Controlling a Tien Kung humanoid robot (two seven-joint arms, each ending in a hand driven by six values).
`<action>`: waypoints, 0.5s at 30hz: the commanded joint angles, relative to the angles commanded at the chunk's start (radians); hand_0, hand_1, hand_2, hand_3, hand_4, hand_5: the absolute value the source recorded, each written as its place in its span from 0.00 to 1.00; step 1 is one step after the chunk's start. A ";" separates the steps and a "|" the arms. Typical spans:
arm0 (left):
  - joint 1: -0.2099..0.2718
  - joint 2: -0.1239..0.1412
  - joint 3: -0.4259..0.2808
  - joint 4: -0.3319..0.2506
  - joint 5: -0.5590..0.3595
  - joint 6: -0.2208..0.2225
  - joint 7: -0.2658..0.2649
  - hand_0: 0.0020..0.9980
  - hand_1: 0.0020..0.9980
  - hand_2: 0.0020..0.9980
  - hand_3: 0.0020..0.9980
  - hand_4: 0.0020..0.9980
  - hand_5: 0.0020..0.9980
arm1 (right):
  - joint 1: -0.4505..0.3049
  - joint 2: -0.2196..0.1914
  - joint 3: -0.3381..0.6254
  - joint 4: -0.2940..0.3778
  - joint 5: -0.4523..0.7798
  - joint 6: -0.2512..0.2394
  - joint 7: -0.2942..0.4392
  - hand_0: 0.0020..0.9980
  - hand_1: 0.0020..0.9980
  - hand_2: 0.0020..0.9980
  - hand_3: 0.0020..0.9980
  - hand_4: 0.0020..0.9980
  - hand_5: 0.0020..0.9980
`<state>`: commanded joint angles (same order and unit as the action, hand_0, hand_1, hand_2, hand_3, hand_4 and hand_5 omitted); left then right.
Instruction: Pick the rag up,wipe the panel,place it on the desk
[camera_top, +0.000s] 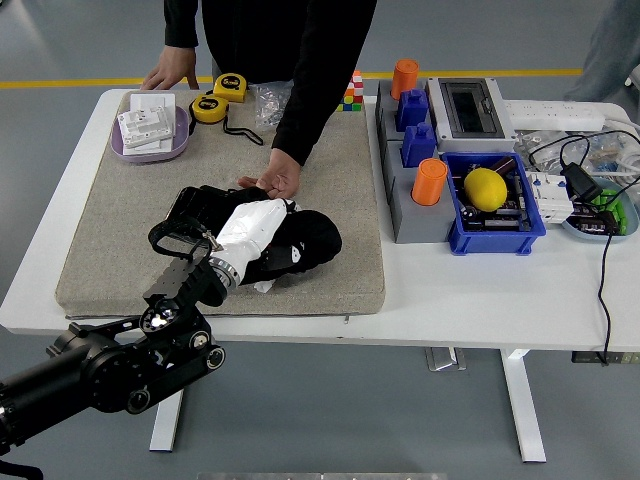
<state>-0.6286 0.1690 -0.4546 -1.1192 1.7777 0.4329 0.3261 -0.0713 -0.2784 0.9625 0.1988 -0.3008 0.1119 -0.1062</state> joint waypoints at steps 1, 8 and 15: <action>-0.001 -0.001 -0.001 0.001 -0.001 0.000 0.001 0.32 0.23 0.54 0.42 0.09 0.00 | 0.000 0.000 -0.002 0.000 0.001 0.000 0.000 0.74 0.67 0.70 0.62 1.00 0.55; 0.001 0.002 -0.021 0.021 0.001 0.003 0.002 0.32 0.23 0.54 0.42 0.09 0.00 | 0.000 0.001 0.000 0.001 0.001 0.000 0.000 0.74 0.67 0.70 0.61 1.00 0.55; 0.011 0.008 -0.052 0.041 0.008 0.007 0.002 0.32 0.23 0.54 0.42 0.09 0.00 | -0.001 0.001 0.006 0.002 -0.002 -0.001 -0.001 0.74 0.67 0.70 0.62 1.00 0.55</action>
<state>-0.6180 0.1772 -0.5064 -1.0784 1.7858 0.4394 0.3284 -0.0725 -0.2771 0.9689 0.2003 -0.3031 0.1109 -0.1070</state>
